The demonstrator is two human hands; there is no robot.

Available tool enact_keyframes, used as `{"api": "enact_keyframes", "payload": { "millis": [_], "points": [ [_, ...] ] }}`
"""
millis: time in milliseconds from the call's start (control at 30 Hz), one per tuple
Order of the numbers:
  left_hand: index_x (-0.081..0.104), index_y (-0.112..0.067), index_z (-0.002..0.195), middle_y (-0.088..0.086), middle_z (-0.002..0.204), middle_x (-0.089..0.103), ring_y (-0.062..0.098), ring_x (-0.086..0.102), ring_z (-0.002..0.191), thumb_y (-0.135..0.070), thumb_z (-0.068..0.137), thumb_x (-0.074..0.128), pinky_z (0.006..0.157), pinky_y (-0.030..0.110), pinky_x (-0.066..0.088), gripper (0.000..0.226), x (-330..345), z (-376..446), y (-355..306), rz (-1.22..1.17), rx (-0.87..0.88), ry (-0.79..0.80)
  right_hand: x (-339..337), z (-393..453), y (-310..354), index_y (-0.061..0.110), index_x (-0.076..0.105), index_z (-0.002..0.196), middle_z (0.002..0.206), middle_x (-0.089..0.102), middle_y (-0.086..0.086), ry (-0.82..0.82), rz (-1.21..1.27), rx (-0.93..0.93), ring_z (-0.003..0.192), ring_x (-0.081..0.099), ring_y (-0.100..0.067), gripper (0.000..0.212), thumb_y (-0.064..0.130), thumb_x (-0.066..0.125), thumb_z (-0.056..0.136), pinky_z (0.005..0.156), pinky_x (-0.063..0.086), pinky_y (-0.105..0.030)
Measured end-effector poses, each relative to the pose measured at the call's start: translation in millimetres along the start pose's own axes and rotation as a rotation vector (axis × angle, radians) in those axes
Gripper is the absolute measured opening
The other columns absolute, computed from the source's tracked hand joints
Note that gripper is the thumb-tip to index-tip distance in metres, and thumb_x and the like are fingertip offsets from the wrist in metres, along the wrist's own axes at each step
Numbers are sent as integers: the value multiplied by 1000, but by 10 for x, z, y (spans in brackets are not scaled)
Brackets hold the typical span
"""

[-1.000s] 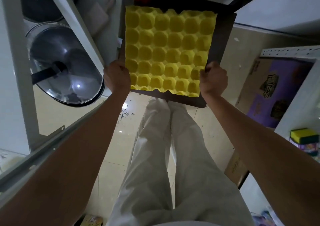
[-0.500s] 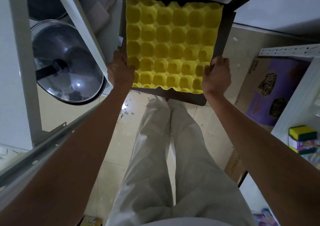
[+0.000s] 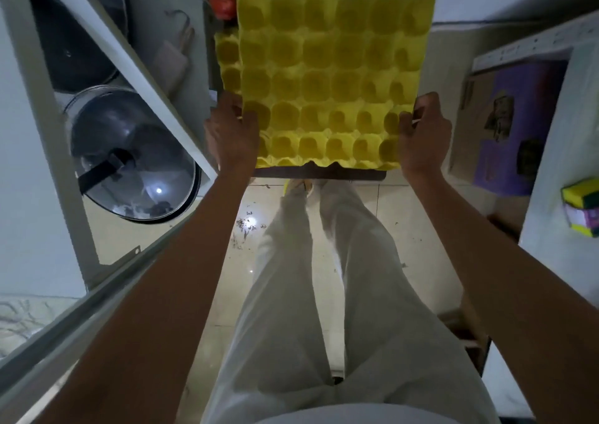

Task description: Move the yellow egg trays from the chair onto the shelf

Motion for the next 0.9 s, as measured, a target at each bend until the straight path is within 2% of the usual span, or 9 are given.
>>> {"api": "enact_keyframes", "payload": {
  "millis": [200,300,367,433,567,667,733,833,900],
  "points": [
    [60,-10,100,-1,81,60,19,59,74,-30,91,54,63,29,45,23,343,-355,-585,-78,206,164,-445,-834,-727,5,59,115,89,60,3,-180,189,316,78,54,-14,27,20,47,95,65,44,-34],
    [53,-11,87,-7,75,48,5,44,65,-22,93,56,60,14,36,12,465,-693,-857,-170,350,295,-742,-1492,-991,9,53,118,88,61,2,-350,368,444,76,58,-20,30,21,42,92,65,44,-34],
    [49,-20,76,-10,73,45,3,40,64,-22,93,55,62,14,36,18,498,-1000,-1019,-186,425,391,-915,-1952,-1142,11,48,119,84,60,2,-434,486,483,74,60,-16,33,23,37,91,61,42,-33],
    [48,-26,74,-11,72,45,3,41,66,-27,94,53,64,19,37,20,513,-1358,-1121,-158,507,471,-1028,-2423,-1320,14,43,112,78,54,8,-461,564,533,65,55,1,27,24,34,89,57,40,-31],
    [63,-12,89,-5,75,55,6,47,67,-28,90,58,69,30,41,17,494,-2123,-1220,-148,613,541,-1260,-3356,-1718,19,36,106,78,50,12,-471,641,629,62,52,12,7,20,35,99,57,40,-29],
    [66,-13,87,-11,63,53,-1,45,55,-23,84,64,60,26,38,10,374,-2782,-1264,-110,680,618,-1532,-4029,-1918,17,41,113,83,55,13,-505,697,703,64,54,8,19,32,36,103,60,46,-28],
    [67,-17,85,-7,67,62,3,53,59,-18,83,67,60,26,43,2,221,-3271,-1318,-76,745,711,-1777,-4458,-2006,22,43,120,88,57,15,-529,742,716,74,57,-1,24,39,35,104,68,49,-36],
    [70,-28,75,-10,64,68,4,60,59,-18,81,68,58,29,47,12,-106,-3933,-1438,-55,837,783,-2225,-5063,-2077,36,40,106,92,53,13,-573,720,669,83,53,-11,6,37,35,107,79,41,-36],
    [71,-30,74,-14,60,65,0,60,57,-20,82,70,58,27,43,13,-347,-4354,-1467,-17,889,787,-2500,-5453,-2125,30,43,98,93,53,9,-591,738,660,86,52,-16,12,34,36,107,86,41,-40]
  ]
}}
Point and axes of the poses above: each hand's wrist, its own z-axis towards the middle knuckle, its own x-axis out of the palm, y = z × x, the point moved 9 cm from there along z, towards the middle knuckle
